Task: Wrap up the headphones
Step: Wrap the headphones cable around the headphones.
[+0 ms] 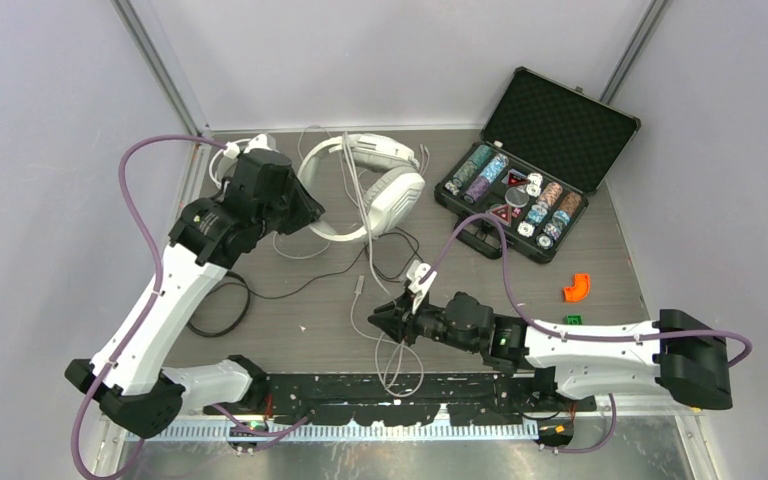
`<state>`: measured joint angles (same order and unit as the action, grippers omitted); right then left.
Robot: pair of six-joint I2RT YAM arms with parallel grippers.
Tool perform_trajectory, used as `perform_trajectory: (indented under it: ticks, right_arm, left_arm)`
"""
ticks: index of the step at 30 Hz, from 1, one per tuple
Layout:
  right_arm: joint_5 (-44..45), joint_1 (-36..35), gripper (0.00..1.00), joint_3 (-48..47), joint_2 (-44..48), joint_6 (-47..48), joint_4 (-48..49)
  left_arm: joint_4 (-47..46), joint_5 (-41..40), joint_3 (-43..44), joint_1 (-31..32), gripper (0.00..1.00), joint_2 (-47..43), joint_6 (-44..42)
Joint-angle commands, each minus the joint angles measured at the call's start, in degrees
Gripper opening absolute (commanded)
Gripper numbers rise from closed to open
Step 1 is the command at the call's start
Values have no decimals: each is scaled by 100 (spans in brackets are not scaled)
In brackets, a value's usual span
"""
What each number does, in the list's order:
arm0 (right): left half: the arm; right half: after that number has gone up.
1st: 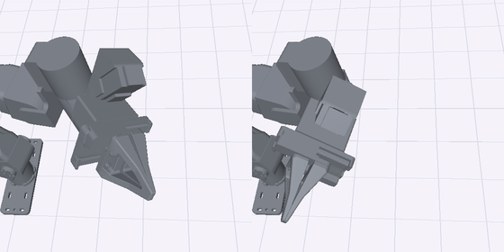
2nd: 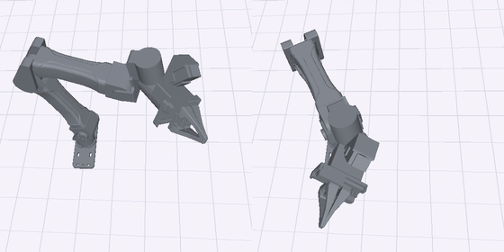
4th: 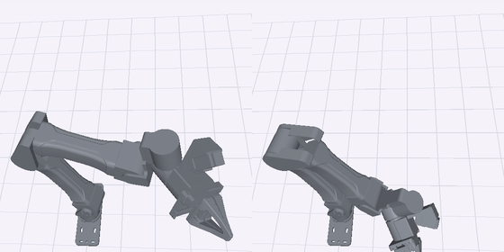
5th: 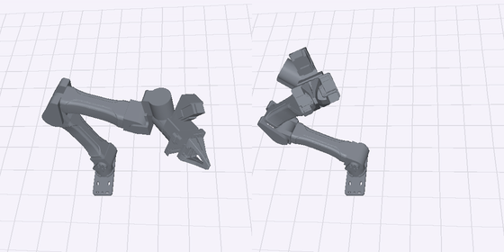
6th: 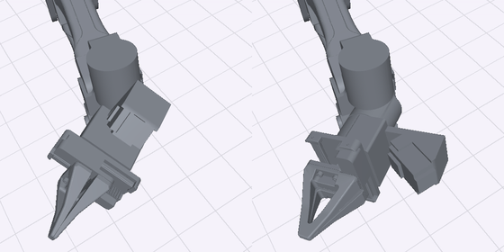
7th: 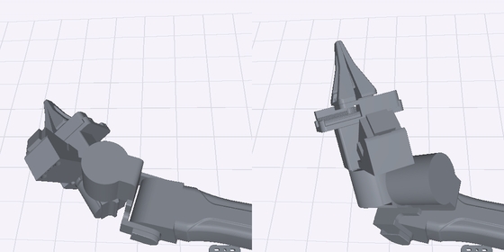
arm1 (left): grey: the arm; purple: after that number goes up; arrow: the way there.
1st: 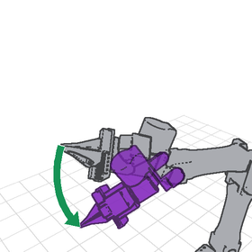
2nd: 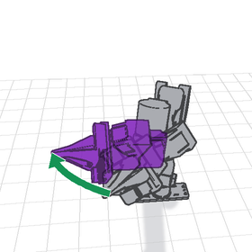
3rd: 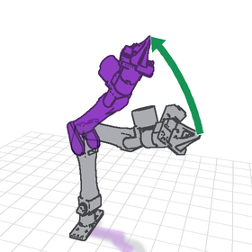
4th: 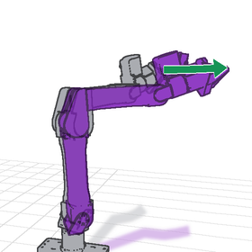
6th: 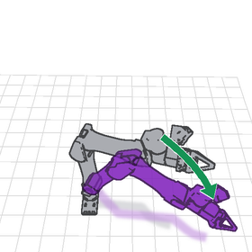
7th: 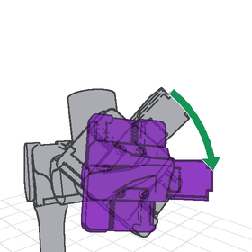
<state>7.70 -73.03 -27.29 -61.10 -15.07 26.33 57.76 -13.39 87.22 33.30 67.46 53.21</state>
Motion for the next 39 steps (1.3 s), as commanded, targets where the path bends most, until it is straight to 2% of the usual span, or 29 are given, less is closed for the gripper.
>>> perform_trajectory:
  ticks: [1, 5, 8, 11, 16, 21, 24, 28, 32, 34, 37, 39]
  right_arm:
    - [341, -23, 29, 268, 40, 70, 870]
    - [593, -22, 26, 411, -120, -83, 975]
    - [1102, 111, 15, 699, -131, -387, 1341]
    - [940, 502, 8, 913, -145, -780, 1665]
    - [569, 977, 4, 810, 8, -984, 1446]
    - [545, 1383, 5, 724, 413, -1055, 1140]
    - [696, 1586, 14, 792, 663, -983, 1081]
    - [531, 1793, 16, 743, 939, -810, 926]
    - [263, 2088, 12, 235, 983, -815, -16]
    - [25, 2210, 9, -80, 950, -858, -549]
    - [-142, 2310, 4, -490, 944, -1031, -1306]
    - [-207, 2351, 2, -731, 942, -1103, -1847]
  left_arm:
    - [-427, 175, 343, -16, 0, -242, 181]
    - [-368, 312, 453, -21, 0, -233, 145]
    - [-262, 579, 603, -23, 0, -254, -44]
    - [-194, 894, 703, -17, 0, -344, -273]
    - [-284, 2489, 722, -16, 0, -394, -955]
    - [-139, 3993, 597, -19, 0, -354, -1553]
    - [-98, 4365, 437, -17, 0, -426, -1813]
    - [-101, 4896, 192, -17, 0, -505, -2322]
    - [21, 4985, -15, -20, 0, -580, -2929]
    - [76, 4669, -104, -17, 0, -642, -3217]
    - [133, 3779, -246, -15, 0, -790, -3725]
    - [50, 3564, -372, -12, 0, -878, -4230]
